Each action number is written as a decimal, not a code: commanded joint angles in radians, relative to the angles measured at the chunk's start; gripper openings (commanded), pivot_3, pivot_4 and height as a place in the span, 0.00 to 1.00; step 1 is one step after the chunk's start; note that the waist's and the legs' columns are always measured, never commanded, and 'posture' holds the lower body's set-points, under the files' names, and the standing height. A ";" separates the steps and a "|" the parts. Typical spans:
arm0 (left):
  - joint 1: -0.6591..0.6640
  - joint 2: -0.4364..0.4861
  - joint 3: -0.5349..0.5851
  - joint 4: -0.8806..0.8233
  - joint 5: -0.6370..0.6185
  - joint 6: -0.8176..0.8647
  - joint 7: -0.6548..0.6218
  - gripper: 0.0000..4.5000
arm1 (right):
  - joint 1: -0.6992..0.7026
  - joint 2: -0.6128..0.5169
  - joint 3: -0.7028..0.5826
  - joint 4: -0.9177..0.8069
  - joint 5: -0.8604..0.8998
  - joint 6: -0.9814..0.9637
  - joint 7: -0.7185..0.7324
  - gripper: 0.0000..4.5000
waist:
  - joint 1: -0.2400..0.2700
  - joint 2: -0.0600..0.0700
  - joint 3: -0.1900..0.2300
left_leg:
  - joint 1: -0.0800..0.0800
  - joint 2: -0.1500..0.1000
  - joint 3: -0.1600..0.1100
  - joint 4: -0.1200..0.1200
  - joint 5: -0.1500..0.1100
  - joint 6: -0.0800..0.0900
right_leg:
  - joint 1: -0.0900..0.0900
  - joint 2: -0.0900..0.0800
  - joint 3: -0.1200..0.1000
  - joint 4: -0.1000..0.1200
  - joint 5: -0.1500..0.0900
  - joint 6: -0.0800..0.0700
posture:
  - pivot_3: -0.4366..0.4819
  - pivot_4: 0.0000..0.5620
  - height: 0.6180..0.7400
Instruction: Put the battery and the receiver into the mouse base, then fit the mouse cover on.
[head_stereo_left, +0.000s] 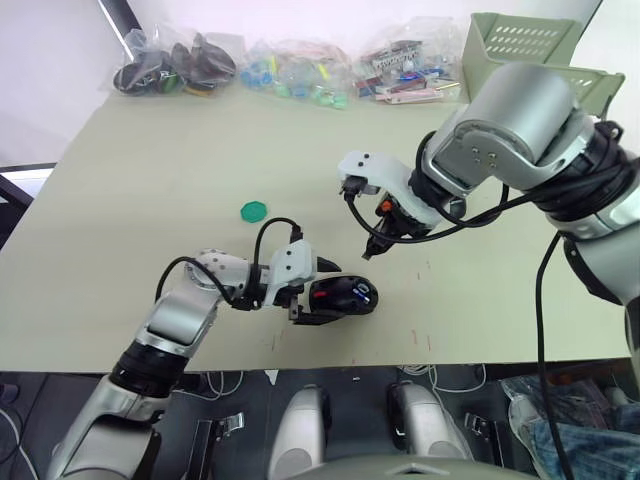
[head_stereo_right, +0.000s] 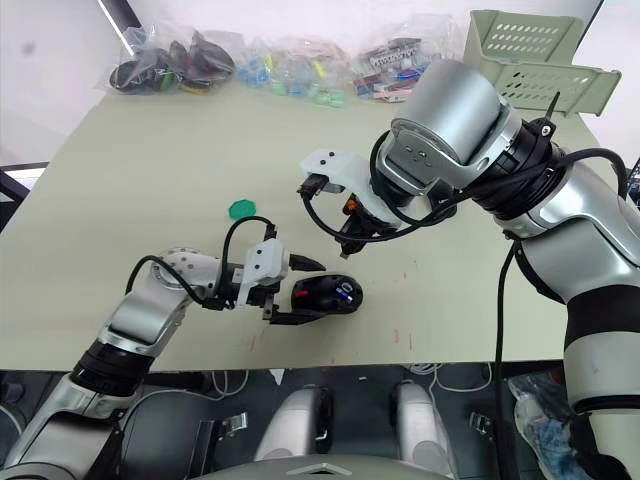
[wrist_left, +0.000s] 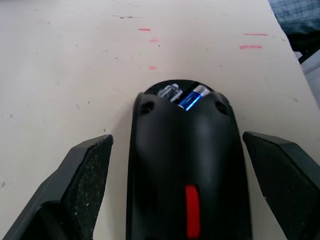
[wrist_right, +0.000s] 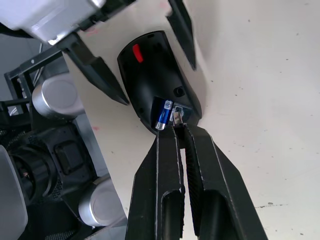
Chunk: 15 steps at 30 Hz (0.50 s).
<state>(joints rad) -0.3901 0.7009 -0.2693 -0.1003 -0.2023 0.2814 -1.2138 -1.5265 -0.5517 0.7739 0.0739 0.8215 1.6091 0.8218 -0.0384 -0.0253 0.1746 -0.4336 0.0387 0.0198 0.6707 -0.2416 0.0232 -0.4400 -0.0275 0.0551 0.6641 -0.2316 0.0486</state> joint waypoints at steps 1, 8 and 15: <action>-0.010 -0.006 -0.010 -0.005 0.017 -0.026 0.002 0.99 | -0.002 -0.006 -0.027 -0.015 -0.004 0.005 0.013 0.00 | -0.001 0.000 0.000 | 0.000 0.000 0.000 0.000 0.000 0.000 | 0.000 0.000 0.000 0.000 0.000 0.000 | 0.48 0.27 1.00; -0.016 -0.015 -0.019 0.002 0.038 -0.034 0.002 0.99 | 0.009 0.002 -0.028 -0.016 -0.006 0.005 0.008 0.00 | -0.001 0.000 0.000 | 0.000 0.000 0.000 0.000 0.000 0.000 | 0.000 0.000 0.000 0.000 0.000 0.000 | 0.48 0.27 1.00; -0.004 -0.018 -0.018 0.001 0.047 -0.044 -0.004 0.72 | 0.043 0.001 -0.017 -0.013 -0.017 0.005 -0.004 0.00 | -0.001 0.000 0.000 | 0.000 0.000 0.000 0.000 0.000 0.000 | 0.000 0.000 0.000 0.000 0.000 0.000 | 0.48 0.27 1.00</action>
<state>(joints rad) -0.3908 0.6812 -0.2867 -0.0848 -0.1512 0.2511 -1.2163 -1.4960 -0.5478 0.7730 0.0736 0.8101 1.6093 0.8210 -0.0390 -0.0256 0.1744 -0.4332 0.0387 0.0192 0.6708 -0.2416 0.0232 -0.4397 -0.0275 0.0548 0.6646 -0.2316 0.0487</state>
